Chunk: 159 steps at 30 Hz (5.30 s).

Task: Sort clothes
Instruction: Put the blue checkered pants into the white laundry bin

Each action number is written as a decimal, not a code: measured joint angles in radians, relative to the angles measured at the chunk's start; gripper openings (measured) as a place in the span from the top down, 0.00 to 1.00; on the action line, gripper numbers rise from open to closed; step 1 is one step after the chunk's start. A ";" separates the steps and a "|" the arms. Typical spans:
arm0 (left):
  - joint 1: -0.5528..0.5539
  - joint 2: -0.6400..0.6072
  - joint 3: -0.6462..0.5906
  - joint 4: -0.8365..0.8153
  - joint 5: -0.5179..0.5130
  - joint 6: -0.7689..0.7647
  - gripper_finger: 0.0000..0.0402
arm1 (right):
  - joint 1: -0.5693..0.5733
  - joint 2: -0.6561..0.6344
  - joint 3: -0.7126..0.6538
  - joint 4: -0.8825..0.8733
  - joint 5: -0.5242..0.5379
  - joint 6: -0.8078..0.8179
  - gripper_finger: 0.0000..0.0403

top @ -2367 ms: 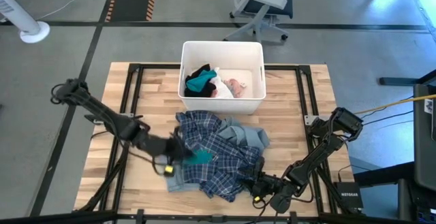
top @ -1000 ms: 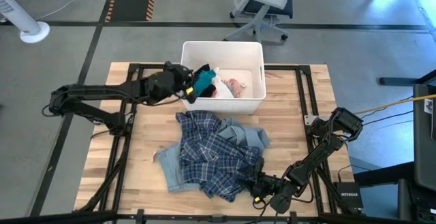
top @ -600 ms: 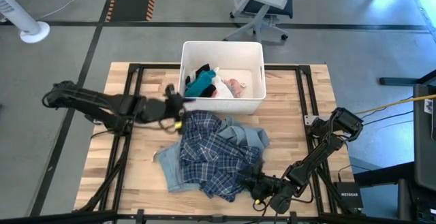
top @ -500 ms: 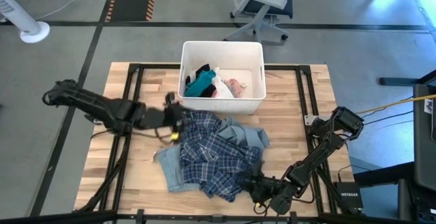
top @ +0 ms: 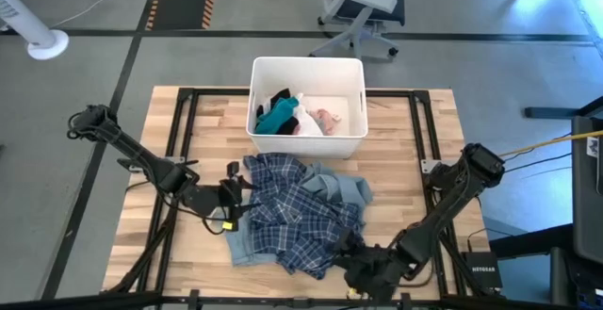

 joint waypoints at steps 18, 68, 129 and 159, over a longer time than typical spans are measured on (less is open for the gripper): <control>-0.027 -0.016 -0.014 0.282 -0.047 0.221 0.53 | -0.167 0.103 0.067 -0.007 -0.213 0.004 0.42; -0.034 -0.015 -0.014 0.209 -0.047 0.187 0.53 | -0.357 -0.073 0.499 -0.327 0.266 -0.287 0.96; -0.034 -0.015 -0.014 0.185 -0.047 0.195 0.53 | -1.157 -0.072 0.575 -0.282 -0.083 -0.404 0.40; -0.034 -0.016 -0.014 0.185 -0.046 0.168 0.53 | -0.203 -0.102 0.421 -1.105 0.011 0.616 0.37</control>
